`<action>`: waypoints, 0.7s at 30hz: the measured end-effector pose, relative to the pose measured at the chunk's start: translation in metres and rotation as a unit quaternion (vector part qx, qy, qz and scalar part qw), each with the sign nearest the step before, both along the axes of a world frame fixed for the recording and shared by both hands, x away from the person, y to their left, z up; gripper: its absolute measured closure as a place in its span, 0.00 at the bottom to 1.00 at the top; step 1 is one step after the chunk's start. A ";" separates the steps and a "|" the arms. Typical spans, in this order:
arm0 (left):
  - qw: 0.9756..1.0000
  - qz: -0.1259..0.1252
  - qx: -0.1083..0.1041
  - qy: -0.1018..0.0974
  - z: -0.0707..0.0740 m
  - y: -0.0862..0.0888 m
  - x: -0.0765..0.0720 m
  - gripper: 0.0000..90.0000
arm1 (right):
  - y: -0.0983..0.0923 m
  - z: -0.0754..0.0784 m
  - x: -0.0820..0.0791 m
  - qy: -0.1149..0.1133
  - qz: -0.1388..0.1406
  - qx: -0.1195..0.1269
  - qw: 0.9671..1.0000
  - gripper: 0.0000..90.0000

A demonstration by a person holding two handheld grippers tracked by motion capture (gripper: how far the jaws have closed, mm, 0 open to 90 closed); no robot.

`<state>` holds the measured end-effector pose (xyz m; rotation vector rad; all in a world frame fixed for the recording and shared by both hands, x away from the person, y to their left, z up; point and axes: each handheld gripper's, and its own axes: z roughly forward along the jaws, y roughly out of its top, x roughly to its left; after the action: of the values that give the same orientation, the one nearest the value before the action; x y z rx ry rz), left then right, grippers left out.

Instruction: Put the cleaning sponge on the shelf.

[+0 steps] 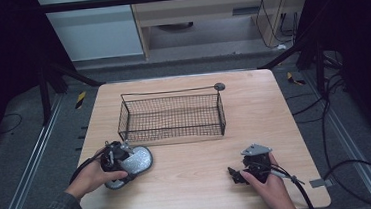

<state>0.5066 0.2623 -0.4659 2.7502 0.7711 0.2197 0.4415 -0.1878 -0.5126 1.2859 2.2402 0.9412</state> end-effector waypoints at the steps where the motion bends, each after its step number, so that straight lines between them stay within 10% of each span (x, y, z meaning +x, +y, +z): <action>1: 1.000 -0.002 -0.001 -0.006 0.003 0.000 -0.001 0.08 | 0.000 0.000 0.000 0.000 0.000 0.000 1.000 0.00; 21: 0.997 -0.030 -0.007 -0.072 0.033 -0.008 -0.017 0.08 | 0.000 0.000 0.000 -0.001 0.000 0.001 1.000 0.00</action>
<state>0.4898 0.2545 -0.4330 2.7049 0.6492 0.3944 0.4415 -0.1878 -0.5128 1.2849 2.2386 0.9435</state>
